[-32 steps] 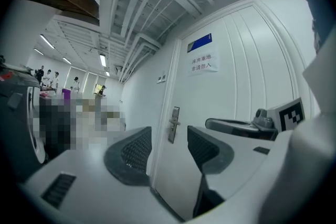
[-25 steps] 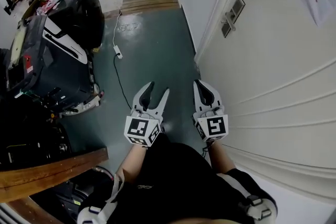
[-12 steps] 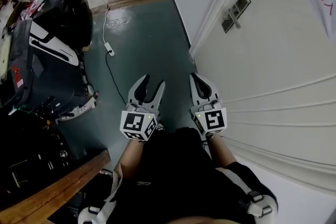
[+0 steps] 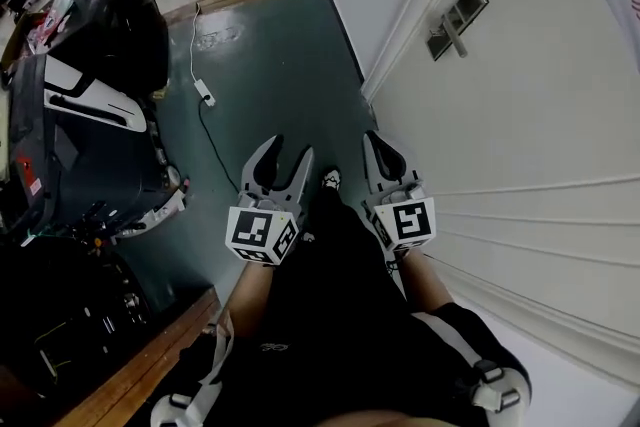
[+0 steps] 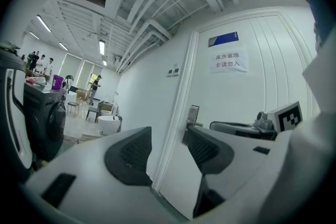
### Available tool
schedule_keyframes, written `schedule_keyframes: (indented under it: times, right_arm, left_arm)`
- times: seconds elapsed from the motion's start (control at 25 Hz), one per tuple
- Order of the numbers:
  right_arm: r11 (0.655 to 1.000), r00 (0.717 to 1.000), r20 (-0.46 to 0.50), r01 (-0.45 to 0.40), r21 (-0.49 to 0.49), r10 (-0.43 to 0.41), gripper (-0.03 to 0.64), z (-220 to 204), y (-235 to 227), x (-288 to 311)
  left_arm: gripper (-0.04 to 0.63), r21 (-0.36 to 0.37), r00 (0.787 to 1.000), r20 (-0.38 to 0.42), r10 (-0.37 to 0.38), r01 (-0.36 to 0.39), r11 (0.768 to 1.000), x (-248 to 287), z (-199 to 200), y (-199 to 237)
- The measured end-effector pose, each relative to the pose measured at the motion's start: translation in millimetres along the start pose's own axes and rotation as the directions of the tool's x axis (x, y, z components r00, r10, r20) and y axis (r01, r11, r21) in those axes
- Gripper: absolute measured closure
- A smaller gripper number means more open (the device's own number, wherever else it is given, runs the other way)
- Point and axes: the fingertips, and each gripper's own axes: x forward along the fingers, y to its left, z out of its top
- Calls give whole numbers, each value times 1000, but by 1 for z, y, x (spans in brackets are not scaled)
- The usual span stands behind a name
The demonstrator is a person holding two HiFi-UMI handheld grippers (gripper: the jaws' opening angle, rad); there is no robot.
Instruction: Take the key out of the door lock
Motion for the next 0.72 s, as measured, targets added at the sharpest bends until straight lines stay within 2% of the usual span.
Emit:
schedule_keyframes:
  times: [0.04, 0.2, 0.72]
  right_arm:
    - [1000, 1000, -2, 3, 0, -3, 609, 1, -5, 8]
    - [1000, 995, 98, -13, -27, 15, 609, 13, -27, 50]
    - [999, 995, 93, 31, 19, -32, 609, 27, -150, 161]
  left_arm:
    - [397, 2, 1000, -1, -3, 3, 1000, 8, 2, 4]
    - [397, 10, 1000, -6, -20, 20, 1000, 50, 8, 23]
    - [397, -9, 992, -70, -104, 104, 995, 221, 22, 45]
